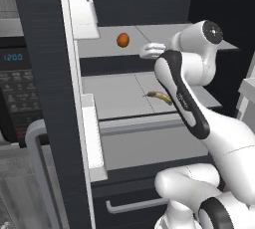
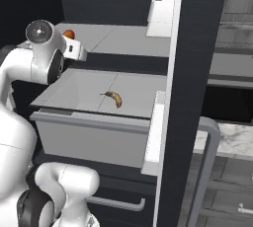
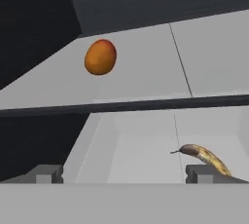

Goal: Retrieve the mango and banana from the fridge and place them into the bowl on the dining table.

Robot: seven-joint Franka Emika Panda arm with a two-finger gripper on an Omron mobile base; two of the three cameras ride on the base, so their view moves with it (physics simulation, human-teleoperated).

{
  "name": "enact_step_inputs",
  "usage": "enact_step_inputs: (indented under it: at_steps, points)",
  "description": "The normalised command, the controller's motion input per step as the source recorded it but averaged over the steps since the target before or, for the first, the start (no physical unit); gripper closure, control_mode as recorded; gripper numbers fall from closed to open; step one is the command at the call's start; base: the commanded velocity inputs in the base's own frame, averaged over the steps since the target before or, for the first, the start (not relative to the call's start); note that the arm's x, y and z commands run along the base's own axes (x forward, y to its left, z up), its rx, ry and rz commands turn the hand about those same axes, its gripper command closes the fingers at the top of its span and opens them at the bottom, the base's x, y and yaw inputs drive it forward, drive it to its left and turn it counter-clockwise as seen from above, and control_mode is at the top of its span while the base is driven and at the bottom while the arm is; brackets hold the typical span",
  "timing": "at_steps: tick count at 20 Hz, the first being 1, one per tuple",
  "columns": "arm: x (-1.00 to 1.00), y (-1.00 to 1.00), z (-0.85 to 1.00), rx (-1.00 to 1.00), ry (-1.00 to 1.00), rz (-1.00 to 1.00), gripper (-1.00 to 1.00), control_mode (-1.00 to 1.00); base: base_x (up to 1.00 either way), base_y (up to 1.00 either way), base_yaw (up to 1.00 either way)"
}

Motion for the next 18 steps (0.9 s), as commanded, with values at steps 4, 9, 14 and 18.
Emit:
enact_step_inputs:
  at_steps: [4, 9, 14, 18]
  points:
    - [0.35, 0.25, 0.22, -0.06, 0.04, 0.00, -1.00, -1.00, 0.00, 0.00, 0.00]
    - [0.34, 0.17, 0.05, -0.05, 0.01, 0.00, -1.00, -1.00, 0.00, 0.00, 0.00]
    - [0.29, 0.12, 0.00, -0.03, 0.00, 0.00, -1.00, -1.00, 0.00, 0.00, 0.00]
    - [0.39, 0.14, 0.00, -0.01, 0.00, 0.00, -1.00, -1.00, 0.00, 0.00, 0.00]
